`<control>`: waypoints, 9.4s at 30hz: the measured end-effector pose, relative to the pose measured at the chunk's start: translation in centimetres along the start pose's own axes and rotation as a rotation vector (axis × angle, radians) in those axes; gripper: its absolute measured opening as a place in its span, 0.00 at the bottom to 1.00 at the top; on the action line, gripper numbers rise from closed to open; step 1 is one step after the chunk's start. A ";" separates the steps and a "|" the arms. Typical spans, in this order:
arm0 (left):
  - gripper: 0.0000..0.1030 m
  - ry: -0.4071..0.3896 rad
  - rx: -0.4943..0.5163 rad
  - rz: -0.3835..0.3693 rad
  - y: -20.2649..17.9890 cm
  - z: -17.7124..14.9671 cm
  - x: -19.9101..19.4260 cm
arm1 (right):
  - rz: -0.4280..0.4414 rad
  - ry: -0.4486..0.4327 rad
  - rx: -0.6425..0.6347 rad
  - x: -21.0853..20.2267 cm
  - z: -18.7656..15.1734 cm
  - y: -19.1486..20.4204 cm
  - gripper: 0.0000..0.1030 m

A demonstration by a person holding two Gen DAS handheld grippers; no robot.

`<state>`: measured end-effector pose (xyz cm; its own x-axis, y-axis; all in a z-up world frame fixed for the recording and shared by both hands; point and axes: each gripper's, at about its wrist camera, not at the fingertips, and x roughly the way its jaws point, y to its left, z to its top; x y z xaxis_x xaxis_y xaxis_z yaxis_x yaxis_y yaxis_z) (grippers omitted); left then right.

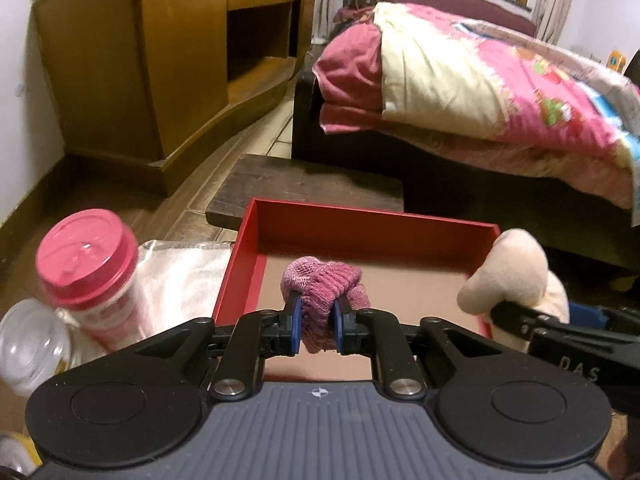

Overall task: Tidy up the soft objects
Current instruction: 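Carry the sock and cream plush into the red box and open both tools, then grasp the white sponge with the right tool while the left tool grasps another sponge, then carry both white sponges into the red box and open both tools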

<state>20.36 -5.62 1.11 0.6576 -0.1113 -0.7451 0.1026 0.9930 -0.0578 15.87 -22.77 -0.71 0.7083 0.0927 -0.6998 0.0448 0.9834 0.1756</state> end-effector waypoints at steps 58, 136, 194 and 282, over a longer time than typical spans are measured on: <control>0.58 0.121 -0.034 -0.135 4.2 -10.9 -10.8 | 0.060 0.137 -0.049 -8.3 -9.6 0.3 0.62; 0.62 0.171 0.289 -0.371 -3.7 -16.4 -12.6 | 0.113 0.334 0.046 -6.1 -11.8 -0.2 0.50; 0.18 0.323 -0.034 -0.178 -0.8 -17.7 -8.7 | 0.070 0.355 0.129 -5.0 -11.2 -3.8 0.38; 0.59 -0.021 0.045 0.034 0.8 2.1 0.6 | 0.060 -0.002 0.064 0.9 2.5 -0.3 0.15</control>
<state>22.43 -4.99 2.01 0.6768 -0.0790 -0.7319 0.1130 0.9936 -0.0028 18.22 -23.41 0.37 0.7122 0.1512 -0.6854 0.0468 0.9641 0.2614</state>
